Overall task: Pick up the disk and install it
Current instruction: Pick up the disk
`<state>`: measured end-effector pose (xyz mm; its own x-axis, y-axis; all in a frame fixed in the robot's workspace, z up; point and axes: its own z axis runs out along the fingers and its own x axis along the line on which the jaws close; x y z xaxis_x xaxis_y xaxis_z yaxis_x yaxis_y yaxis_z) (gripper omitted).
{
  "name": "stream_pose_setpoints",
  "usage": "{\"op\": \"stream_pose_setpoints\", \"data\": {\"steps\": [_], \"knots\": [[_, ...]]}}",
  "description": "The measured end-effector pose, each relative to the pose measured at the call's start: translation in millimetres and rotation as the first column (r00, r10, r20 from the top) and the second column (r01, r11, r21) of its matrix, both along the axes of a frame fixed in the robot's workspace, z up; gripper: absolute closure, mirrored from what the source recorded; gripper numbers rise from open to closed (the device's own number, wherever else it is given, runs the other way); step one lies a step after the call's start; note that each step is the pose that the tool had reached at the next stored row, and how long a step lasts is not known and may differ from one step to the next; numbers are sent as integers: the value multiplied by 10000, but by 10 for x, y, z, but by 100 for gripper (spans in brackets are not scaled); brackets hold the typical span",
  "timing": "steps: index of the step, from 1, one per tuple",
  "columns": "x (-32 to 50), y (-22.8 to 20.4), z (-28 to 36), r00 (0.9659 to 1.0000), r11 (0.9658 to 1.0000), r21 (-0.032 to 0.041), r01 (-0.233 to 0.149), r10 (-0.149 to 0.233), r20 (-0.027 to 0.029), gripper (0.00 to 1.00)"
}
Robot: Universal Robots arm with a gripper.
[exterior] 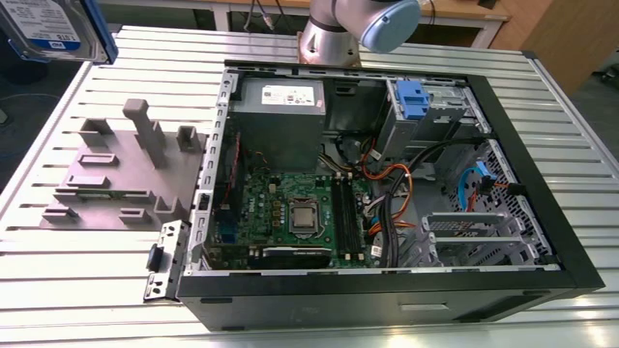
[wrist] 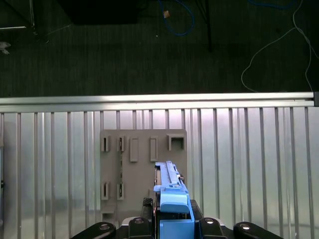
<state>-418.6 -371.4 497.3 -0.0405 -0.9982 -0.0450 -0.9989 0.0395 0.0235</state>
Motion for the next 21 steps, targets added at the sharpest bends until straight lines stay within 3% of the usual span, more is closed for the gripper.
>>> {"op": "stream_pose_setpoints", "data": {"steps": [21], "knots": [[74, 0, 0, 10000, 10000, 0, -1, 1, -1, 63]]}}
